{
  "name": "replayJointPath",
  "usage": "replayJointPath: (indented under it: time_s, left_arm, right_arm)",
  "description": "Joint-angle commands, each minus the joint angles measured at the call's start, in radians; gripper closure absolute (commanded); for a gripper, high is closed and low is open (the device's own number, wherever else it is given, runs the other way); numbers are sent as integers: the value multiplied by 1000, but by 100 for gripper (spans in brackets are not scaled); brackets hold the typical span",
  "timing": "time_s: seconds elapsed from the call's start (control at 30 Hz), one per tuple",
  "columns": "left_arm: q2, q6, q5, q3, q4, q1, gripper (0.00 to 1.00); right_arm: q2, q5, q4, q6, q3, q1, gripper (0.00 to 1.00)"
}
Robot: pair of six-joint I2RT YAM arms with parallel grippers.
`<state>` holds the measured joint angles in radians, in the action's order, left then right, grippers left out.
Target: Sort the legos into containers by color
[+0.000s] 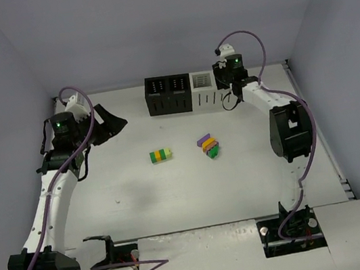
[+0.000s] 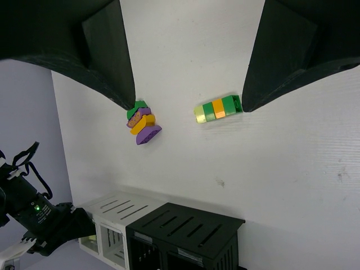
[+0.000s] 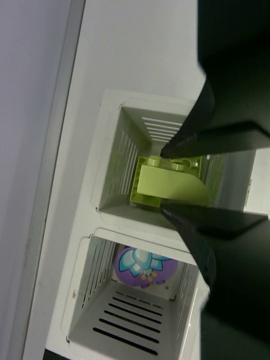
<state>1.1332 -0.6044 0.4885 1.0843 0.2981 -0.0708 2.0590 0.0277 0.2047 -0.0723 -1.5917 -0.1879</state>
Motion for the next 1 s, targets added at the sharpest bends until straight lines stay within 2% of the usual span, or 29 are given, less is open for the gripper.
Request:
replayJointPath:
  time_s: [0.0,0.03,0.17,0.27,0.5,0.6,0.73,0.83,0.97]
  left_arm:
    - [-4,14,9,63,-42,6,30]
    - [-1,14,10,63,-40,5,30]
    - [-4,14,12,63,-42,5,30]
    - [-4,14,15,63,-40,5,30]
    - [7,32,41,66,-34,-1,30]
    - [13,135,42,65,-8,-33,30]
    - [10,412,-19,68,73,-179,30]
    - [39,514,-28,62,95,-245,30]
    - [137,575,25,94,116,-264,30]
  right_arm:
    - [-82,34,53,6,-30,-1,60]
    - [-104,37,53,8,-27,-1,55]
    - [-163,47,52,8,-4,-4,46]
    - [-227,54,45,8,36,-13,46]
    - [-480,150,50,68,258,-86,46]
    - [-571,182,55,106,380,-119,45]
    - [-675,218,71,196,522,-159,45]
    - [-756,236,107,233,639,-171,45]
    - [-850,238,128,253,754,-173,46]
